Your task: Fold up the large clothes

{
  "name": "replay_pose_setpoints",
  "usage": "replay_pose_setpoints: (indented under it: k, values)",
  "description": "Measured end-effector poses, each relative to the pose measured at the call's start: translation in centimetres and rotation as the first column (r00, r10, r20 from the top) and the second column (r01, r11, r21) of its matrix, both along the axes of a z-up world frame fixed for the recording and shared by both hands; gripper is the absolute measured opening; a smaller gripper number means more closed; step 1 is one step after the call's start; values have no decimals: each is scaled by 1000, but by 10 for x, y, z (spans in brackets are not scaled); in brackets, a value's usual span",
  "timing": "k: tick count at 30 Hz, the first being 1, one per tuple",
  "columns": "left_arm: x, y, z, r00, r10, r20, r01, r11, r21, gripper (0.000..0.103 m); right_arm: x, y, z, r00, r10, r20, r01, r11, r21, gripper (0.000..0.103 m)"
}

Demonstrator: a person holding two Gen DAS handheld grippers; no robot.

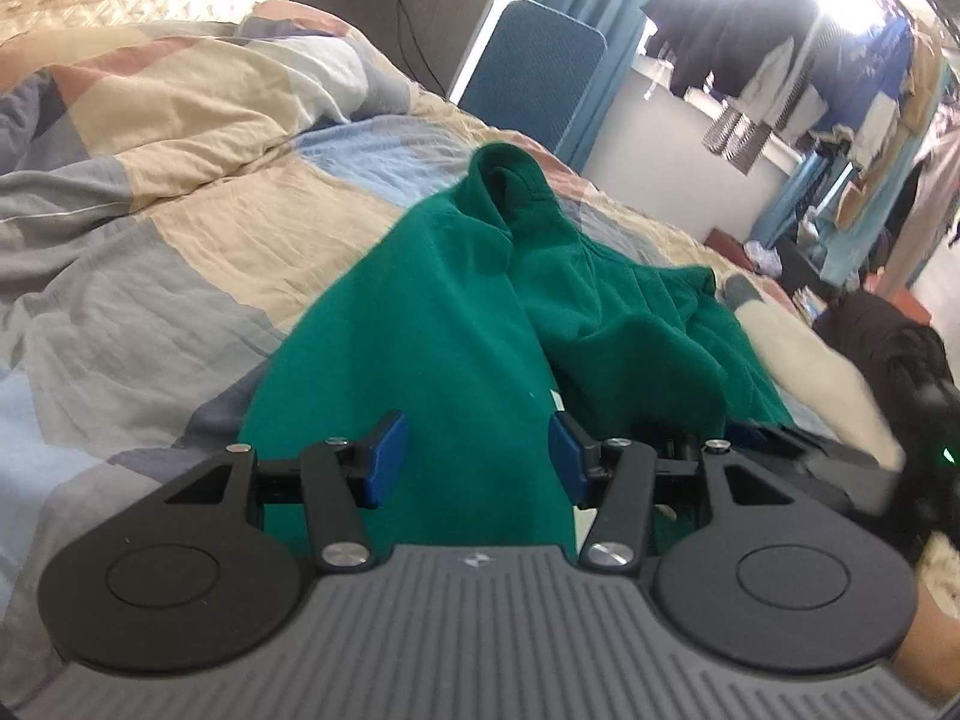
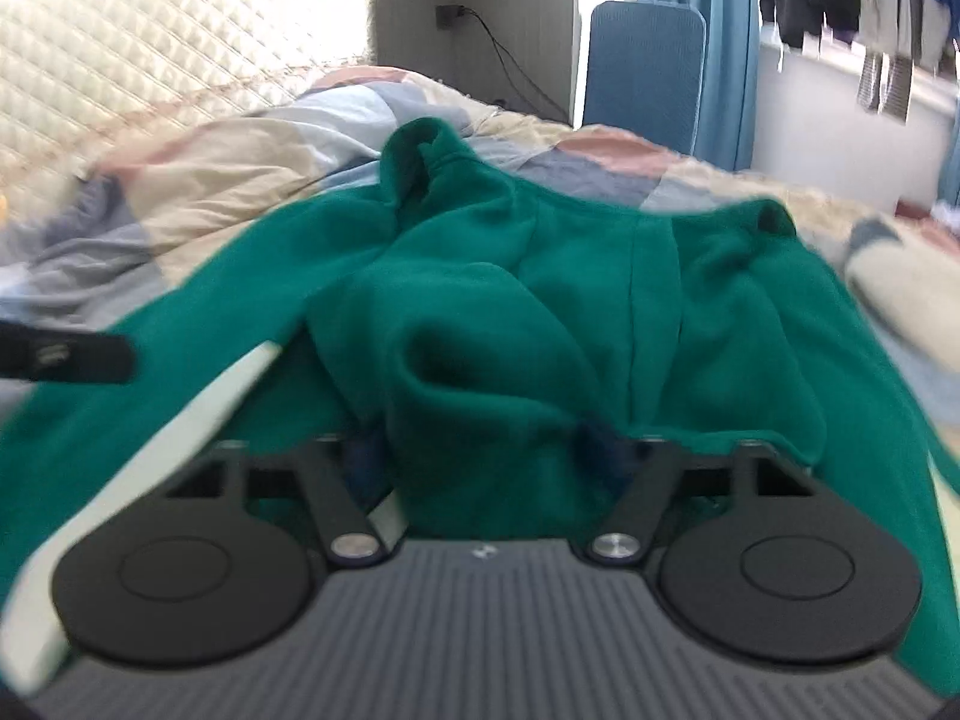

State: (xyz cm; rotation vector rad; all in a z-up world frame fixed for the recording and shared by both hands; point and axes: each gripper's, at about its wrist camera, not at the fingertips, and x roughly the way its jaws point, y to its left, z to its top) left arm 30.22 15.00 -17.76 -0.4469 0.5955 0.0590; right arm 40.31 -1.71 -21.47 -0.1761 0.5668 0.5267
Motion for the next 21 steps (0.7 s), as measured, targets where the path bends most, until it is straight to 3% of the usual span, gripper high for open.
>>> replay_pose_setpoints:
  k: [1,3,9,16,21]
  values:
    - [-1,2,0,1000,9,3,-9,1000,-4,58,12,4,2,1000,-4,3,4,1000,0,45]
    - [-2,7,-2,999,31,10,-31,1000,-6,58,37,11,11,1000,-25,9,25,1000,-3,17]
    - [15,24,-18,999,49,8,-49,998,-31,58,139,37,68,988,-147,48,145,988,58,12]
    - [25,31,-24,995,78,60,-74,996,-58,58,252,84,152,944,-227,241,205,972,113,11]
    - [26,33,-16,986,94,138,-90,995,-37,58,312,109,157,899,-268,346,246,963,106,12]
